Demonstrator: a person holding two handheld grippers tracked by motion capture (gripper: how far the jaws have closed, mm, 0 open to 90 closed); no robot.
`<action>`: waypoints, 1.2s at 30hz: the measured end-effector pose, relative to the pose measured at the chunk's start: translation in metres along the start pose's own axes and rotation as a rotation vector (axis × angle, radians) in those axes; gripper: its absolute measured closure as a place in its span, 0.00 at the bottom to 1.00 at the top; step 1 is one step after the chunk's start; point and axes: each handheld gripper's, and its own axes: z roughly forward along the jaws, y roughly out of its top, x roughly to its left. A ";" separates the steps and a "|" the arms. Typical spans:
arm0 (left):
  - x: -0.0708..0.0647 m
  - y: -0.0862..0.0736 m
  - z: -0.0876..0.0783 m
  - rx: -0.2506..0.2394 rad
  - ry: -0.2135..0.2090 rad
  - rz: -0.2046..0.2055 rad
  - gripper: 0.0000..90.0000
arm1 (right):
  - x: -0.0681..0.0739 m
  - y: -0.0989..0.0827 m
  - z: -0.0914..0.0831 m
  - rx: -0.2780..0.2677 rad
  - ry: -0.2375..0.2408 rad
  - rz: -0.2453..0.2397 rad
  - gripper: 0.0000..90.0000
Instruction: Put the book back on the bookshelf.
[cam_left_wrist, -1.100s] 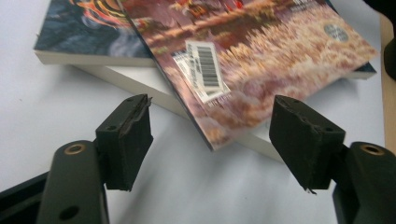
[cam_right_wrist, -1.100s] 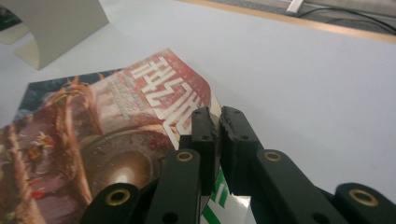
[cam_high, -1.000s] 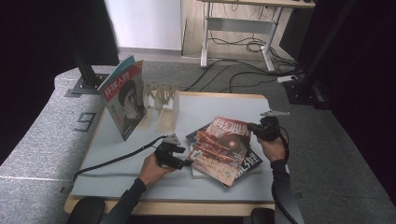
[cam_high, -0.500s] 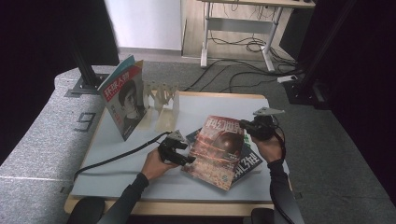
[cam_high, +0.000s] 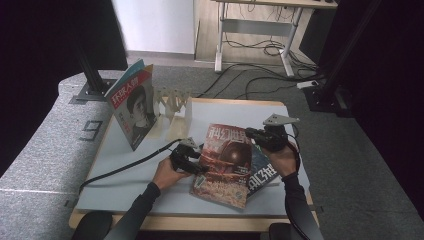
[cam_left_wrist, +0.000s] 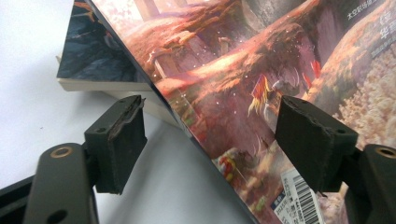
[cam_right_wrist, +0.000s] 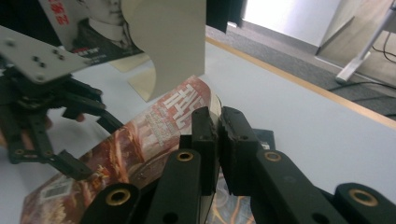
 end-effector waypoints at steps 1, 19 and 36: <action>0.000 0.000 0.000 0.000 0.000 0.000 0.25 | 0.000 0.000 0.000 0.000 0.000 0.000 0.92; 0.004 0.006 -0.005 0.052 -0.095 -0.101 0.54 | 0.011 0.006 -0.003 -0.033 0.064 -0.023 0.91; -0.011 0.002 -0.022 -0.028 -0.082 -0.004 0.82 | 0.017 0.008 0.000 -0.014 0.046 -0.053 0.88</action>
